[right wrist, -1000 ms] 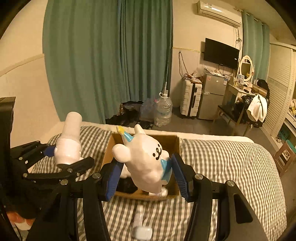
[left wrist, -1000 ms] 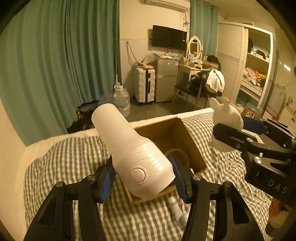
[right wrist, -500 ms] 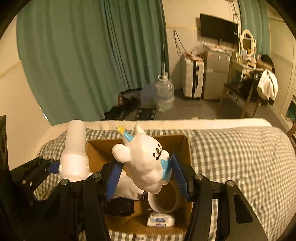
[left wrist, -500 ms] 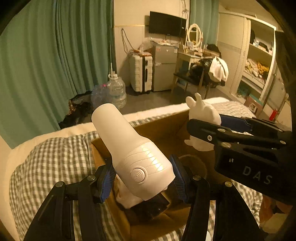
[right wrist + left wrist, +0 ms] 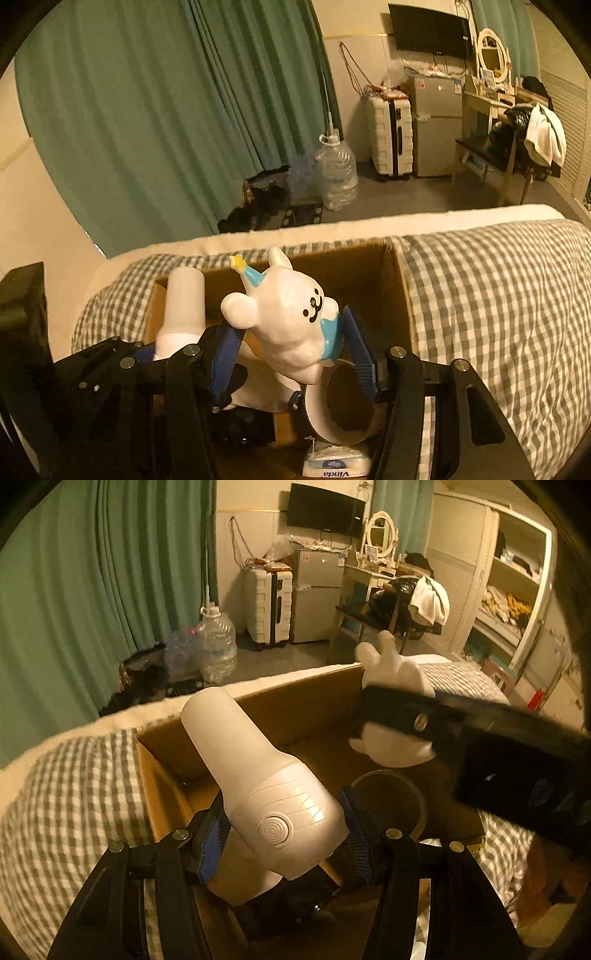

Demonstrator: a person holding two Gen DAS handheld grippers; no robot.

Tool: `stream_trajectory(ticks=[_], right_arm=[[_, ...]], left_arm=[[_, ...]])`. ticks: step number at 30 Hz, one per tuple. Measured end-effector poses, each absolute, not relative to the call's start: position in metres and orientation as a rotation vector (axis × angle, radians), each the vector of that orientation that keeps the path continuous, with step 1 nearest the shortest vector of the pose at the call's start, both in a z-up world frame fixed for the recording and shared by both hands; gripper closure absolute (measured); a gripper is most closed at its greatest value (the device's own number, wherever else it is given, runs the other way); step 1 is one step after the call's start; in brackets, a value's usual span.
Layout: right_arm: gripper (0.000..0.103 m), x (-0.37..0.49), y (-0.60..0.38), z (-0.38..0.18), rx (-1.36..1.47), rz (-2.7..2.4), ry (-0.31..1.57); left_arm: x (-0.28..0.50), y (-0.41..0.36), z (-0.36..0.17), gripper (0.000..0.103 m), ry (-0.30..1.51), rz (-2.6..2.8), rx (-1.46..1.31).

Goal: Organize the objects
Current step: 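Carry the hair dryer and bear into the box and open both grippers, then grasp the white earbud case with the right gripper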

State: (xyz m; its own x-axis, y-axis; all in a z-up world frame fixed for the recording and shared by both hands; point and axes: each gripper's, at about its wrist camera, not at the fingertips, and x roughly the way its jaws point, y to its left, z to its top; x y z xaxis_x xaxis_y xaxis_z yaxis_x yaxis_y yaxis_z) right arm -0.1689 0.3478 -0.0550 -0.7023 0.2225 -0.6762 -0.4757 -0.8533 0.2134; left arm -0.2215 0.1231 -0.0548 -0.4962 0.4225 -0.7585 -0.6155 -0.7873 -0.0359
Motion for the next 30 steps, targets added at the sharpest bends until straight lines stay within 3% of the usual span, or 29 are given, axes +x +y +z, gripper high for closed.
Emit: stream_trajectory(ticks=[2,4,19,25,30], right_arm=[[0.035,-0.162,0.346,-0.043,-0.888,2.545,0.522],[0.025,-0.152,0.343,-0.027,-0.820,2.549,0.526],[0.021,-0.059,0.283,0.085,-0.672,2.526,0.371],[0.019,-0.024,0.254,0.087,-0.704,2.523,0.344],[0.019,-0.014,0.240,0.043,-0.853,2.488,0.328]], left_arm=[[-0.214,0.121,-0.048,0.030,0.327,2.275,-1.050],[-0.208,0.116,-0.036,0.012,0.322,2.307,-1.027],[-0.129,0.040,0.061,0.001,0.222,2.483,-0.897],[-0.108,0.006,0.063,0.000,0.140,2.527,-0.919],[-0.105,-0.010,0.034,0.000,0.148,2.551,-0.967]])
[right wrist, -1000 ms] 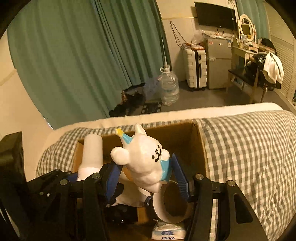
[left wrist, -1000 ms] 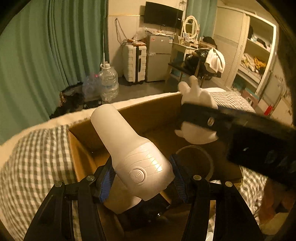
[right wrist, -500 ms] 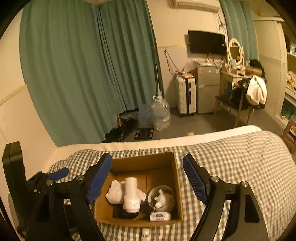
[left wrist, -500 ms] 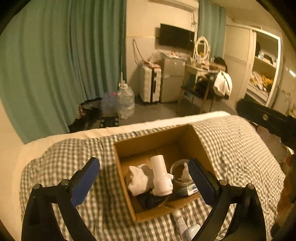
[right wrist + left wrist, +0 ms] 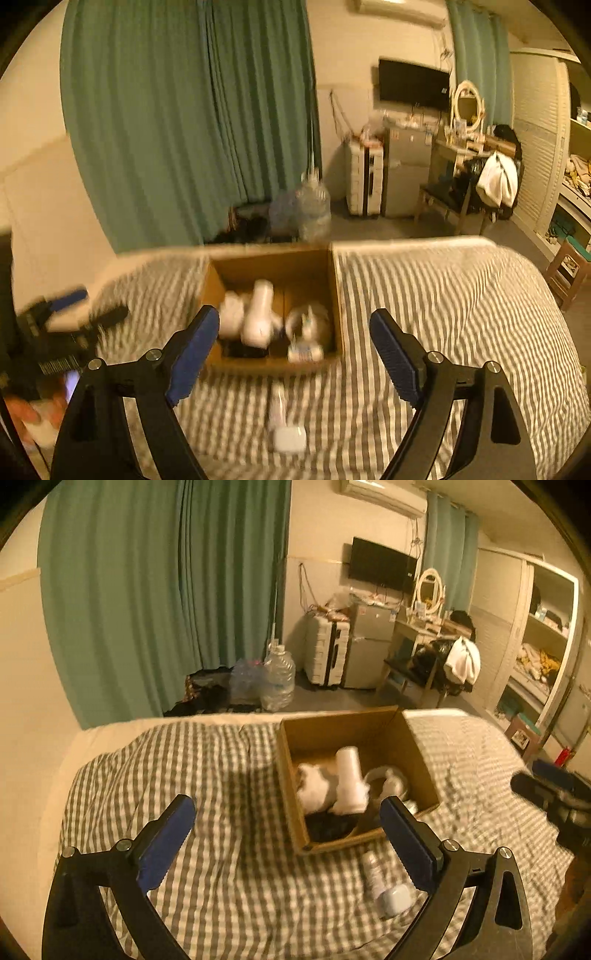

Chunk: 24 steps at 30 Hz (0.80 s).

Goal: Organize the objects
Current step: 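Grasp the white earbud case with the right gripper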

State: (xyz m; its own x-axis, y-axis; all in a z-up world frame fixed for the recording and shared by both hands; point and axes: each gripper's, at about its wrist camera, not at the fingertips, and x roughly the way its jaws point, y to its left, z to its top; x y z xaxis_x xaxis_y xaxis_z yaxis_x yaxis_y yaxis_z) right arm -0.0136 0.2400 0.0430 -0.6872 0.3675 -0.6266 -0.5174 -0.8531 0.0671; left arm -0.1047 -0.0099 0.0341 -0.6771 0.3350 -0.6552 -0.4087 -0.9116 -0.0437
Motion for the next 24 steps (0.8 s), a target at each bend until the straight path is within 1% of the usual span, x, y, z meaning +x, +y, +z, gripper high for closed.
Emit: stream_trajectory(ticks=[5,11,15,17,20,22,24], right_arm=[[0.019,-0.015,0.237,-0.024,-1.046,2.438,0.307],[0.019,-0.032,0.240,-0.108,-1.262,2.356,0.418],[0.019,-0.039,0.236,-0.153,-1.403,2.285,0.466],[0.020,-0.040,0.237,-0.166,-1.447,2.261,0.493],[0.026,-0.043,0.239,-0.176,-1.488,2.240,0.507],[0.034,-0.047,0.237,-0.182,-1.526,2.234,0.495],[0.047,-0.050,0.237,-0.192,-1.576,2.219,0.504]], left_arm=[[-0.109,-0.017,-0.014,0.000,0.177,2.576,-1.039],[-0.113,-0.012,-0.074,0.000,0.160,2.559,-1.125],[-0.111,0.001,-0.109,0.000,0.256,2.493,-1.182],[-0.107,0.005,-0.119,0.000,0.304,2.478,-1.177],[-0.107,0.008,-0.126,0.000,0.321,2.462,-1.186],[-0.109,0.009,-0.127,0.000,0.315,2.457,-1.195],[-0.110,0.008,-0.130,0.000,0.309,2.454,-1.209]])
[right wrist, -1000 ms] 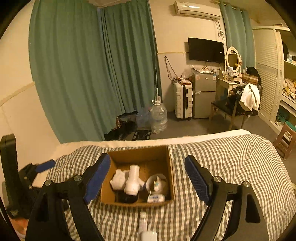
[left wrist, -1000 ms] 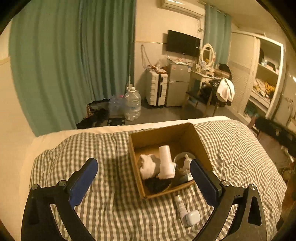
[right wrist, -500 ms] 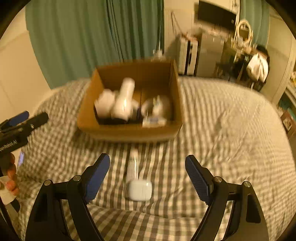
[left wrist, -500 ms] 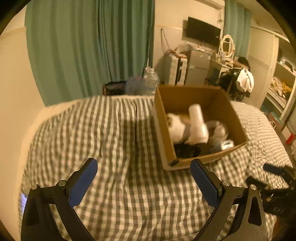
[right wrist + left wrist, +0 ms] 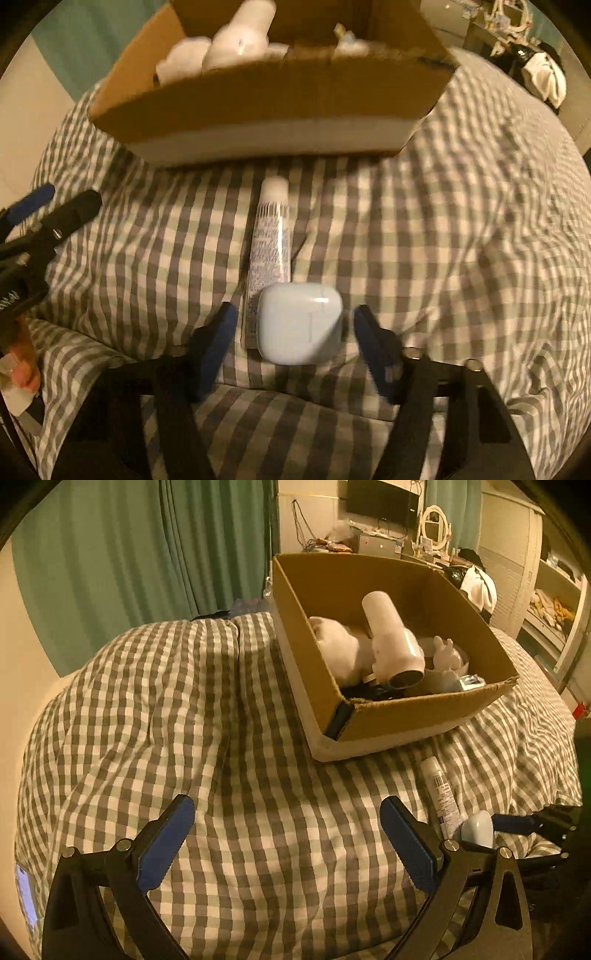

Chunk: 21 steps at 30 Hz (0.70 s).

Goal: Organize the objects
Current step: 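Grasp the white earbud case with the right gripper, then grasp the white tube with the left gripper while the right gripper holds the earbud case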

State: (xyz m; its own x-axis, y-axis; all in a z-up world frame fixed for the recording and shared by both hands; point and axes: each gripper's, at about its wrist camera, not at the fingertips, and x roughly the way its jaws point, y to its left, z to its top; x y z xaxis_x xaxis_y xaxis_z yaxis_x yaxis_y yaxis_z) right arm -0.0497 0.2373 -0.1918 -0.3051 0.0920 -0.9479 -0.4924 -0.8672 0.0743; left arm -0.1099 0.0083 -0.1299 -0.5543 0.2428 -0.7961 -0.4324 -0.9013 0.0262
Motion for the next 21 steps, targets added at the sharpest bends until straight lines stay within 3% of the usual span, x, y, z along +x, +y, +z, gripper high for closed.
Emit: stream_trajectory(ticks=[10,21], right_arm=[[0.053,-0.040,0.245,-0.196,-1.591,2.209,0.566],[0.053,0.008,0.263,-0.128,-1.231,2.237,0.432]], left_arm=[[-0.107,0.005,-0.127,0.000,0.258,2.427,-1.268],[-0.088,0.056,-0.130,0.000,0.372,2.304,-1.268]])
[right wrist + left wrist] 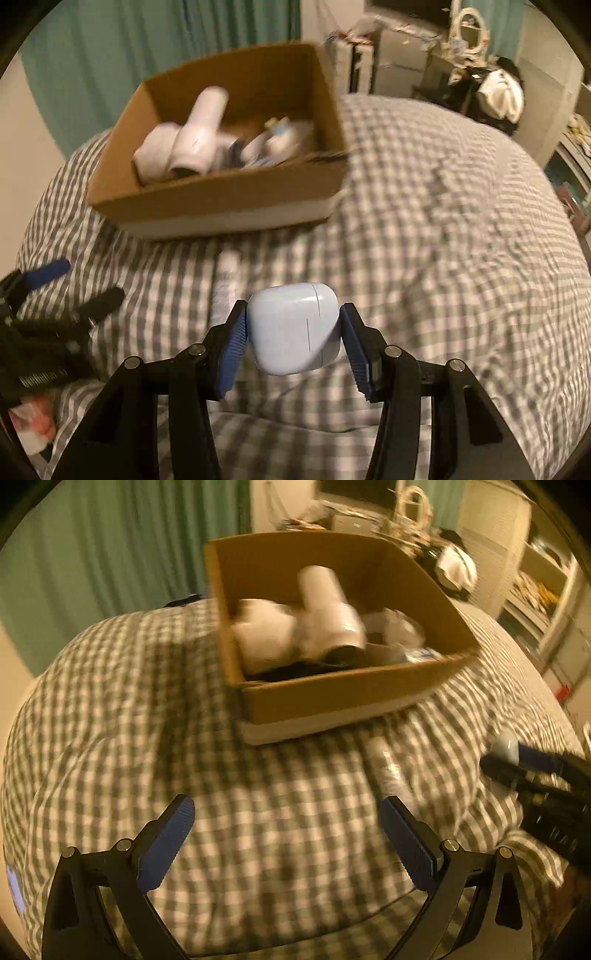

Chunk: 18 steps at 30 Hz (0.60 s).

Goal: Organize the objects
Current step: 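Grasp the white tube with the left gripper while the right gripper holds the earbud case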

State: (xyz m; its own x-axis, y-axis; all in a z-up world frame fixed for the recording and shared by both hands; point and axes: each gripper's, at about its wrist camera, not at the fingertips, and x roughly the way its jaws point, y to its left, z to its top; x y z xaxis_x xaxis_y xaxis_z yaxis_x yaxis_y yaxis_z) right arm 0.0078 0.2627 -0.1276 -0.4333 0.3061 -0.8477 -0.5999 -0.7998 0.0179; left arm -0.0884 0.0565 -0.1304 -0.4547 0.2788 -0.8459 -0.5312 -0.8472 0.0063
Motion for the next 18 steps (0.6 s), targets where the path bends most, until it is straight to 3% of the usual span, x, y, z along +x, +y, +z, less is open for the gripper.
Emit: stream_trajectory(ticks=[9,11,13,14,16,18], right_arm=[[0.053,0.012,0.278,-0.130,-1.136,2.168,0.485],[0.053,0.012,0.280,-0.132,-1.131,2.171,0.514],[0.053,0.011,0.282,-0.136,-1.137,2.177,0.533],[0.053,0.010,0.282,-0.137,-1.139,2.181,0.539],[0.053,0.010,0.283,-0.142,-1.144,2.188,0.548],[0.053,0.010,0.282,-0.145,-1.150,2.191,0.552]], left_arm=[[-0.081,0.117,-0.149,0.000,0.577,2.178,-1.189],[-0.083,0.125,-0.158,0.005,0.591,2.143,-1.208],[-0.085,0.134,-0.165,0.028,0.596,2.096,-1.224],[-0.086,0.138,-0.169,0.034,0.601,2.073,-1.235],[-0.091,0.146,-0.181,0.062,0.602,2.004,-1.275],[-0.094,0.150,-0.189,0.067,0.586,1.962,-1.314]])
